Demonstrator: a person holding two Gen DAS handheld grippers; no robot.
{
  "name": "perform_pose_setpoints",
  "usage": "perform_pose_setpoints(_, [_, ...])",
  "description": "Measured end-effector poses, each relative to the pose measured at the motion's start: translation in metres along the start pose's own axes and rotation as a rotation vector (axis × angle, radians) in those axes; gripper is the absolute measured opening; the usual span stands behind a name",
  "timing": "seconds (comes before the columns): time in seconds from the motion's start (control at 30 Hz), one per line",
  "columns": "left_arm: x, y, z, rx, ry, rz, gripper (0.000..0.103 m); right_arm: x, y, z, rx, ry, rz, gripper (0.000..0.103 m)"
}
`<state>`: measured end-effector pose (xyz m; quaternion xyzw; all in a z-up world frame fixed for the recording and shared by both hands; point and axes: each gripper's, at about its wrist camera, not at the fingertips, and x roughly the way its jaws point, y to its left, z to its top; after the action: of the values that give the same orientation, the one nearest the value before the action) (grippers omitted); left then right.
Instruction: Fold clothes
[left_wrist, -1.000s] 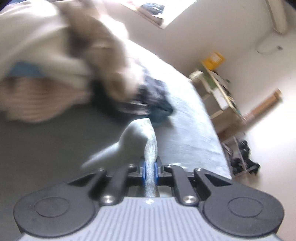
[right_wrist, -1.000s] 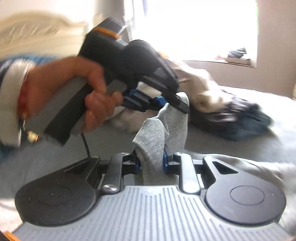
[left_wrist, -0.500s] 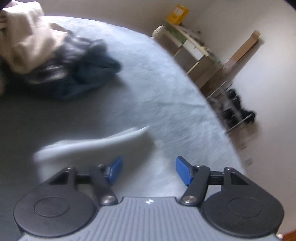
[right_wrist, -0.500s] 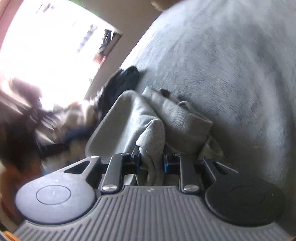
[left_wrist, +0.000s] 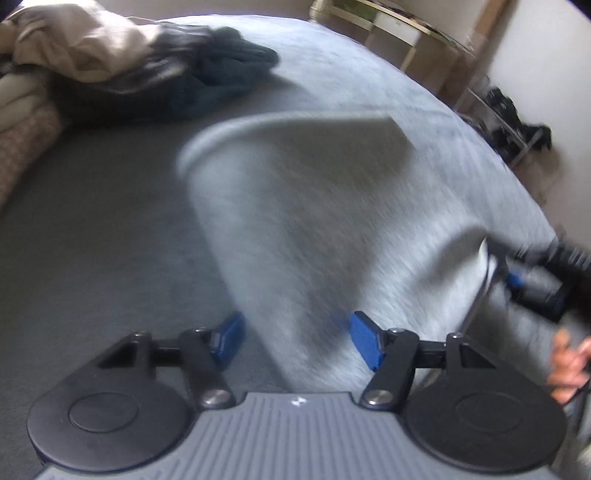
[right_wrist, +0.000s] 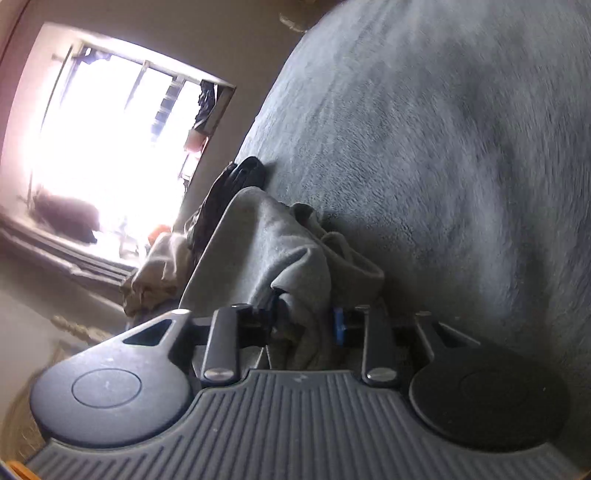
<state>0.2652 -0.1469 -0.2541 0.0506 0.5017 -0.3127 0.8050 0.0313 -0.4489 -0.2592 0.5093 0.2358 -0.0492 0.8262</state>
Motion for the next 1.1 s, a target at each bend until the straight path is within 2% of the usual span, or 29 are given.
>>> perform_pose_setpoints(0.03, [0.002, -0.001, -0.003, 0.0, -0.004, 0.0, 0.067, -0.007, 0.006, 0.005, -0.027, -0.002, -0.024, 0.046])
perform_pose_setpoints(0.13, [0.003, 0.001, -0.01, -0.026, -0.021, -0.014, 0.069, -0.02, 0.027, 0.031, -0.135, -0.061, -0.114, 0.047])
perform_pose_setpoints(0.2, [0.004, 0.002, -0.012, -0.038, -0.025, -0.02, 0.07, -0.023, 0.056, 0.037, -0.294, -0.056, -0.114, 0.045])
perform_pose_setpoints(0.33, [0.005, 0.002, -0.015, -0.057, -0.029, -0.03, 0.075, 0.023, 0.117, 0.015, -0.669, 0.145, -0.062, 0.039])
perform_pose_setpoints(0.4, [0.008, 0.002, -0.018, -0.082, -0.027, -0.037, 0.077, 0.051, 0.12, -0.007, -0.802, 0.255, -0.136, 0.039])
perform_pose_setpoints(0.47, [0.014, 0.003, -0.02, -0.109, -0.018, -0.051, 0.078, 0.08, 0.099, -0.023, -0.88, 0.346, -0.271, 0.037])
perform_pose_setpoints(0.53, [0.019, 0.005, -0.022, -0.138, -0.011, -0.065, 0.078, 0.092, 0.103, -0.024, -0.928, 0.364, -0.31, 0.037])
perform_pose_setpoints(0.6, [0.021, 0.009, -0.024, -0.165, -0.027, -0.079, 0.078, 0.092, 0.13, -0.019, -0.995, 0.375, -0.336, 0.037])
perform_pose_setpoints(0.67, [0.024, 0.013, -0.028, -0.194, -0.036, -0.1, 0.078, 0.085, 0.163, -0.018, -1.1, 0.343, -0.306, 0.038])
perform_pose_setpoints(0.77, [0.028, 0.021, -0.034, -0.255, -0.041, -0.13, 0.078, 0.092, 0.206, -0.024, -1.186, 0.369, -0.119, 0.038])
perform_pose_setpoints(0.83, [0.029, 0.025, -0.038, -0.284, -0.053, -0.144, 0.078, 0.118, 0.225, -0.032, -1.223, 0.407, -0.014, 0.037])
perform_pose_setpoints(0.9, [0.03, 0.026, -0.043, -0.301, -0.072, -0.15, 0.078, 0.158, 0.232, -0.038, -1.201, 0.46, 0.063, 0.036])
perform_pose_setpoints(0.93, [0.031, 0.026, -0.046, -0.304, -0.082, -0.149, 0.078, 0.182, 0.227, -0.039, -1.176, 0.49, 0.057, 0.034])
perform_pose_setpoints(1.03, [0.032, 0.027, -0.048, -0.321, -0.087, -0.144, 0.078, 0.247, 0.197, -0.044, -1.111, 0.578, -0.08, 0.03])
perform_pose_setpoints(1.1, [0.033, 0.029, -0.046, -0.324, -0.075, -0.154, 0.078, 0.247, 0.192, -0.043, -1.072, 0.582, -0.089, 0.031])
